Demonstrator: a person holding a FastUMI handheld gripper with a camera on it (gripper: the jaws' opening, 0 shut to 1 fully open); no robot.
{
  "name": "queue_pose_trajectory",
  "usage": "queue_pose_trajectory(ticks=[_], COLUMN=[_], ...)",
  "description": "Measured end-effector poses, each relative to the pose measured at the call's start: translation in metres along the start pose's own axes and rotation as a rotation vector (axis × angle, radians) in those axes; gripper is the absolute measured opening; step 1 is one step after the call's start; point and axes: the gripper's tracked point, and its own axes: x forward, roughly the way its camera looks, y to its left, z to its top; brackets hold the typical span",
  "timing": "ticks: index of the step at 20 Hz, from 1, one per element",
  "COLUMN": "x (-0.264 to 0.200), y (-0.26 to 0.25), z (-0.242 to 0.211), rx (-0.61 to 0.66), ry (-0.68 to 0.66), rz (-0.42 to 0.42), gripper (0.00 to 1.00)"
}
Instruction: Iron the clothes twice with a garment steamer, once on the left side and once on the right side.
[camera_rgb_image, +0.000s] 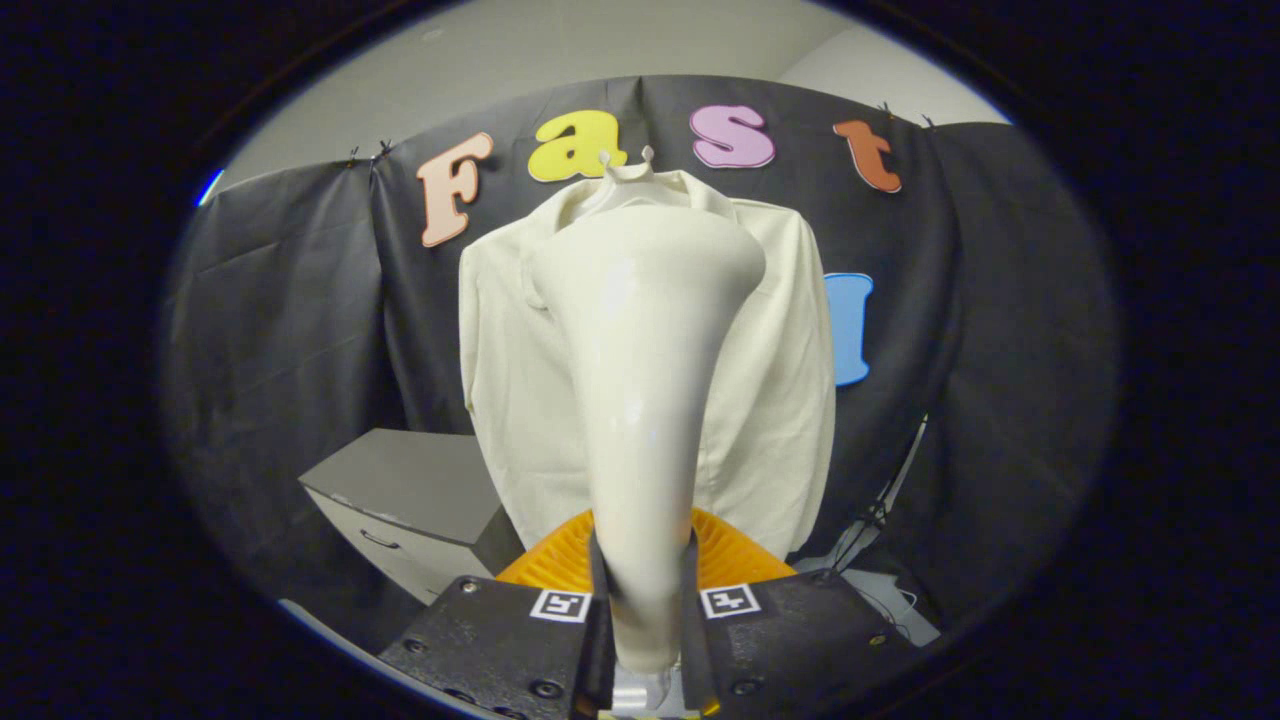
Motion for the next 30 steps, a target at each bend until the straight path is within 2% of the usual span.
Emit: queue_pose_trajectory(ticks=[7,13,19,30], x=[0.066,0.11,0.119,0.118], y=[-0.058,-0.088,-0.095,-0.12], z=[0.002,-0.022,-0.064,-0.156], rx=[0.02,0.018,0.031,0.035], ry=[0.073,0.147,0.197,0.326], rz=[-0.066,-0.09,-0.045,-0.048], gripper=[0.26,0.27,0.27,0.27])
